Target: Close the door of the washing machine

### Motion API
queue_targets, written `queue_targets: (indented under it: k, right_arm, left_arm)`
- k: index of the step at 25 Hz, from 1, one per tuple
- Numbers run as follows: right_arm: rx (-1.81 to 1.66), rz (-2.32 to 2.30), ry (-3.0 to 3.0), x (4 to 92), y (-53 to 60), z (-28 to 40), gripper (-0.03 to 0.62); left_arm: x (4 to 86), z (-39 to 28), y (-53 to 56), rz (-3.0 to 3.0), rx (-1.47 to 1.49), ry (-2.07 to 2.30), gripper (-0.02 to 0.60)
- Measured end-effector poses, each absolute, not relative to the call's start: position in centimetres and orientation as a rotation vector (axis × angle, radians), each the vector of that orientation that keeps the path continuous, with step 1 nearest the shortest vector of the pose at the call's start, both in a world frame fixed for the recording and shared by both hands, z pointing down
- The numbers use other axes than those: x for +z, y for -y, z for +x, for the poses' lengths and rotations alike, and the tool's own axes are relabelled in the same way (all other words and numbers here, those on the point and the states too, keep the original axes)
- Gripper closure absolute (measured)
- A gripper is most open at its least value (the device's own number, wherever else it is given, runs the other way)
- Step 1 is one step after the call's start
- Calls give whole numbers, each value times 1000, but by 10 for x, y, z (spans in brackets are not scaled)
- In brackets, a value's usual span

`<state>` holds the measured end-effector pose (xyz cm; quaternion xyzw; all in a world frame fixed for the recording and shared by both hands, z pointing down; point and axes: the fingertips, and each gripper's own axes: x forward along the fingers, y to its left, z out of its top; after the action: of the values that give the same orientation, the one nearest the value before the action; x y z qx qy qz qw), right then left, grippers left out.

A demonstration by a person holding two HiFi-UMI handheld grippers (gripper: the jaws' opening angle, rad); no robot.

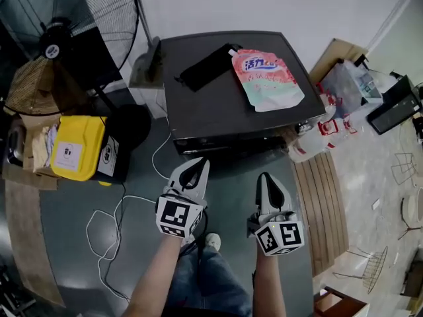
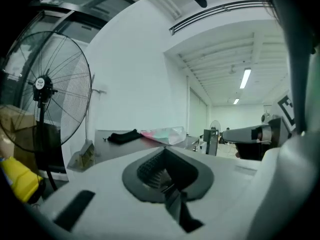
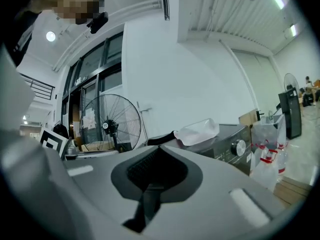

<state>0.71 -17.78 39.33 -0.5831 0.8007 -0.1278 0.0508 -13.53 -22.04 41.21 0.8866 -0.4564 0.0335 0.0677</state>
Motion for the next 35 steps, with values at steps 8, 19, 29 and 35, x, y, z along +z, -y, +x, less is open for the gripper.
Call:
queue_targets:
  k: [8,19,29,35]
  right_arm:
    - [-228,-1714,-2422,318,176,-3,582]
    - [-86,-1621,-2446,265,190,-27,583]
    - [-103,-1601,-2466,269,197,-40,583]
    - [-94,-1612,-2493,271,195,-43,583]
  left_arm:
    - [316,-145,220,2752,-4,1459,575]
    - [269,-151,207,2800,-66,1498,575]
    - [272,-164,208,2784,-50,1518,575]
    - [276,-166,204,2769,-40,1526,575]
